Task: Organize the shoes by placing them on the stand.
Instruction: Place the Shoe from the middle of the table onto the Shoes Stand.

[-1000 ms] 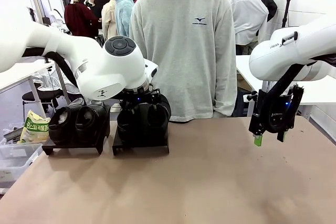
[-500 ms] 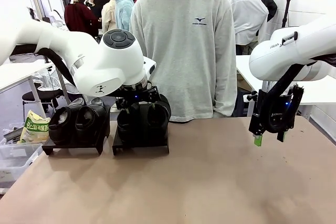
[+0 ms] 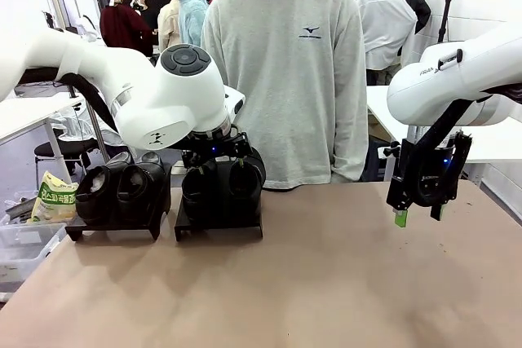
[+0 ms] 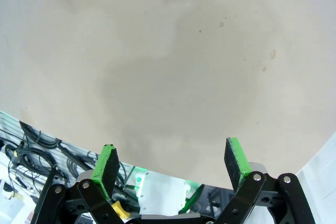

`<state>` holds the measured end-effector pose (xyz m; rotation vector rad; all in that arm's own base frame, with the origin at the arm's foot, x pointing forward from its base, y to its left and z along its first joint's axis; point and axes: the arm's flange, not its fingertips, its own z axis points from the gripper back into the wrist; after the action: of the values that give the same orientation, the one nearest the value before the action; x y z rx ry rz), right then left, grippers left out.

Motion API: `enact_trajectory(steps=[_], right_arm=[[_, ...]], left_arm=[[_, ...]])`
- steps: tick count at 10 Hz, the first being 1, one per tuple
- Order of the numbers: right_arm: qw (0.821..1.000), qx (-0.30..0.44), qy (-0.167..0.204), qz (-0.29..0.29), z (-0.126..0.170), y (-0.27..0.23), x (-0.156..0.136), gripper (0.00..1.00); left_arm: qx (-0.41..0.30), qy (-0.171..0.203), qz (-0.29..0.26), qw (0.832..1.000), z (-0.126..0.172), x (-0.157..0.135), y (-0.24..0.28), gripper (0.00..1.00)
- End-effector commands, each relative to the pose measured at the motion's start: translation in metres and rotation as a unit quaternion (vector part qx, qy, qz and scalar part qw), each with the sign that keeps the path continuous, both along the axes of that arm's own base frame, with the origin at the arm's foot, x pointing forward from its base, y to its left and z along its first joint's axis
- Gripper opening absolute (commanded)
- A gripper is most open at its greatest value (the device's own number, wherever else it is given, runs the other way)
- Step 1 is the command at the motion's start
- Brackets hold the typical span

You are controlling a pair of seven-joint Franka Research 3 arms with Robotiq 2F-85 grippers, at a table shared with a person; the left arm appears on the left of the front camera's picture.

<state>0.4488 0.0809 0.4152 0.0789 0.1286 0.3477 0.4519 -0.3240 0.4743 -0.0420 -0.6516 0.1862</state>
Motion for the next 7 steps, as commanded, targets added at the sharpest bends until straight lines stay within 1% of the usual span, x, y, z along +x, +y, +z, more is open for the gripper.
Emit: enact_trajectory(steps=[1,7], right_arm=[[1.000,-0.013,0.002,-0.004,0.0026,0.0002,0.0013,1.00],[1.000,-0.013,0.002,-0.004,0.0026,0.0002,0.0013,1.00]], left_arm=[[0.000,-0.010,-0.003,1.000,-0.0015,0.0020,-0.0001,1.00],[0.000,-0.010,-0.003,1.000,-0.0015,0.0020,-0.0001,1.00]])
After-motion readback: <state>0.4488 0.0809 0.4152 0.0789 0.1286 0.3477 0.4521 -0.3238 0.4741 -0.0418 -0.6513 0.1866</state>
